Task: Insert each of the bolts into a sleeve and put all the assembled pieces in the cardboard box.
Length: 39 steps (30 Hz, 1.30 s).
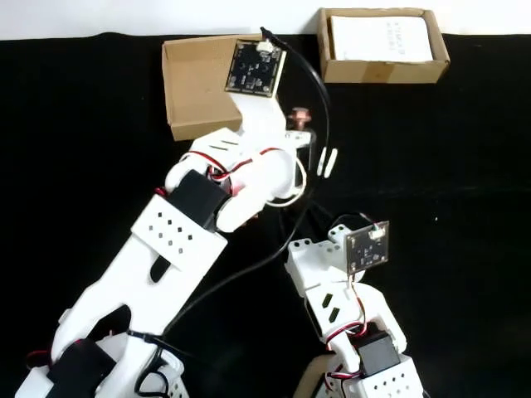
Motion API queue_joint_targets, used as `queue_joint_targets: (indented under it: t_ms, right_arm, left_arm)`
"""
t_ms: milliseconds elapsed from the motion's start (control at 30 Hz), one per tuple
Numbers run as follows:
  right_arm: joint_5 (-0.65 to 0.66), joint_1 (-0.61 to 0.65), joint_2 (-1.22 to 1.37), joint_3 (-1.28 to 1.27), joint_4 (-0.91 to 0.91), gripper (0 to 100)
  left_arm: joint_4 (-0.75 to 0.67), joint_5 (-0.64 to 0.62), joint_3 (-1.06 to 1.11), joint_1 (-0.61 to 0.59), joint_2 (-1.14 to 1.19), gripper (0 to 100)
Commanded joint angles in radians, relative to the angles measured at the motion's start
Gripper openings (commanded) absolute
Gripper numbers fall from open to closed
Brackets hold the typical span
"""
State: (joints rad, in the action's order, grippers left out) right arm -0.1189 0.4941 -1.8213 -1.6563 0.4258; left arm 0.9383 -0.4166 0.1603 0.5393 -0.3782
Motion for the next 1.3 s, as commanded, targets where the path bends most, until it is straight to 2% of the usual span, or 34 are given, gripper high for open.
queue_joint_targets:
  t_ms: [0, 367, 700, 967, 1267]
  right_arm:
    - [0.008, 0.005, -0.012, 0.012, -0.022, 0.7]
    - [0.008, 0.005, -0.012, 0.008, -0.022, 0.7]
    - [0.008, 0.005, -0.012, 0.008, -0.022, 0.7]
    - [0.008, 0.005, -0.012, 0.007, -0.022, 0.7]
    - [0.008, 0.005, -0.012, 0.012, -0.022, 0.7]
  left_arm:
    - [0.009, 0.000, -0.054, 0.005, -0.004, 1]
    - [0.011, 0.003, -0.064, 0.094, -0.005, 1]
    - [0.005, 0.003, -0.054, 0.015, -0.002, 1]
    - [-0.011, 0.005, -0.047, 0.019, 0.007, 1]
    - [-0.063, 0.006, 0.070, 0.018, 0.004, 1]
